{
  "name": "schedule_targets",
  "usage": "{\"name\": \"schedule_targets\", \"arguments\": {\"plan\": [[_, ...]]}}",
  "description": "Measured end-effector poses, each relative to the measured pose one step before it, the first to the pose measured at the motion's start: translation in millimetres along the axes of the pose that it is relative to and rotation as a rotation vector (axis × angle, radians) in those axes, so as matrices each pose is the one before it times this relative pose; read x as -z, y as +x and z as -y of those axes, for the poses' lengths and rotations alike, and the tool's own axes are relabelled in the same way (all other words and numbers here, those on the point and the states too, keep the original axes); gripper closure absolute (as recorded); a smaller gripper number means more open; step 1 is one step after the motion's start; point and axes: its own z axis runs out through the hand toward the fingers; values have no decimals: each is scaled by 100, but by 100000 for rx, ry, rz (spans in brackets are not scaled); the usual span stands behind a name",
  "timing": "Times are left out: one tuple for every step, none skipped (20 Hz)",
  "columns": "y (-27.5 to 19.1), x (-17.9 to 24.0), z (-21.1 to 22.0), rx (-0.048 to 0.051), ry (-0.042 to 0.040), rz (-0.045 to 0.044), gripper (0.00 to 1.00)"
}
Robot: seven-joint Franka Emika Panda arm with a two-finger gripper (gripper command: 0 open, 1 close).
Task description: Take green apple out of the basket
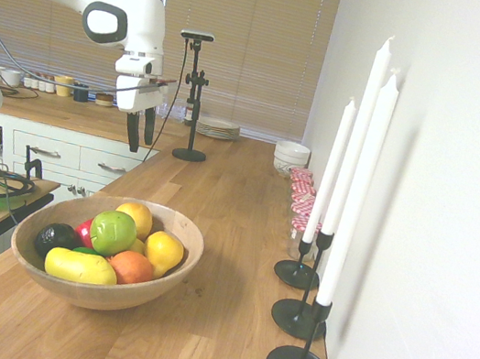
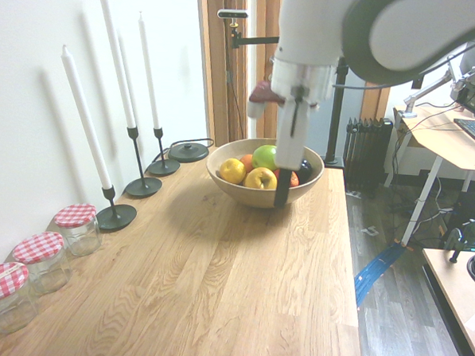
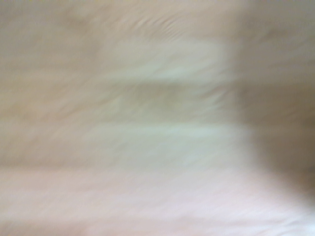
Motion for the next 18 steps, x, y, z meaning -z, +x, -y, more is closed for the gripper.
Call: {"name": "schedule_targets", "arguments": {"plan": [[1778, 472, -505, -1188, -29, -273, 0], [1798, 316, -591, -1280, -254, -137, 0], [1760, 103, -614, -1284, -499, 16, 0], [1796, -22, -660, -1357, -770, 148, 0], [1754, -81, -663, -1384, -655, 18, 0], [1626, -188, -562, -1197, -726, 186, 0], [1536, -187, -586, -1386, -676, -14, 0], [1702, -255, -640, -1625, -816, 108, 0], [1426, -276, -484, -1219, -494, 299, 0], [1361, -312, -504, -1237, -511, 619, 0], [1299, -333, -441, -1158, -633, 760, 0], [1246, -254, -344, -876, -266, 676, 0], [1188, -322, -269, -1082, -232, 969, 0], [1150, -294, -178, -1121, -42, 923, 0], [1079, -381, -131, -1023, -140, 919, 0], [941, -423, 5, -932, -62, 1048, 0], [931, -552, -13, -1065, -235, 862, 0], [846, -579, 23, -908, -147, 842, 0]]}}
